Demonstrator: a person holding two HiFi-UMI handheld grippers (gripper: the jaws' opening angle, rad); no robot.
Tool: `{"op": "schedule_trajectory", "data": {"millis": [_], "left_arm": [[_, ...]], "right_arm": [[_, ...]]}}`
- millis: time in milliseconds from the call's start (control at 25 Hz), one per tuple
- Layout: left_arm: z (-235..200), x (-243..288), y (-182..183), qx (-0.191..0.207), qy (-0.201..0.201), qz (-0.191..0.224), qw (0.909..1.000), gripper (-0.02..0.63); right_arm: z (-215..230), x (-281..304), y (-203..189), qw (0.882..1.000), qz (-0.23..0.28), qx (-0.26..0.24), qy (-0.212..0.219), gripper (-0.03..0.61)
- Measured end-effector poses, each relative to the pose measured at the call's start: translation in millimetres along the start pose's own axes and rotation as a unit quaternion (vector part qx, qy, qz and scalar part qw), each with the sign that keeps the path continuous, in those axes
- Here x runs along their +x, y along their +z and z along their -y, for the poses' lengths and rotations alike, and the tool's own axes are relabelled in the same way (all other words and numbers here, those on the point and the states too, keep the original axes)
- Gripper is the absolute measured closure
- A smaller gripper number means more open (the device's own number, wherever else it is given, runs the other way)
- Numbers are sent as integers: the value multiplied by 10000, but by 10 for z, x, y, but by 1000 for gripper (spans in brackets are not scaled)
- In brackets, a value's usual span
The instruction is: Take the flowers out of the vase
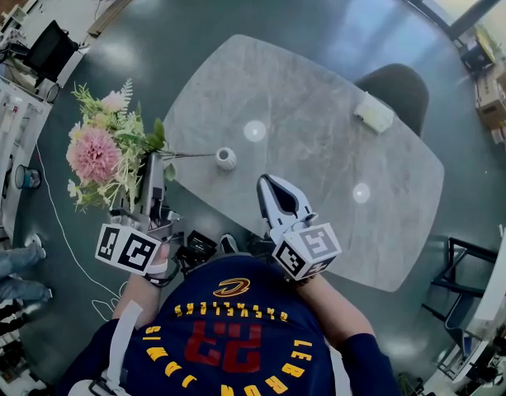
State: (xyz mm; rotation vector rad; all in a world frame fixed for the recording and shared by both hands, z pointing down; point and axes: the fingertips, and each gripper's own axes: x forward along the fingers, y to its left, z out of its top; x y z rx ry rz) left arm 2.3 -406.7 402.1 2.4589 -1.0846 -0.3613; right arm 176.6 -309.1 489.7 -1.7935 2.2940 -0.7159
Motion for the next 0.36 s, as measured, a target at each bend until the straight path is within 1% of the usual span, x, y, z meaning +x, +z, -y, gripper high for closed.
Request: {"op": "schedule_trajectory", "data": {"millis": [360], "left_arm": [[18, -8, 1, 1, -5, -6, 10000, 566]], "right_arm": [[-15, -15, -24, 10000, -61, 3, 17, 571]]}}
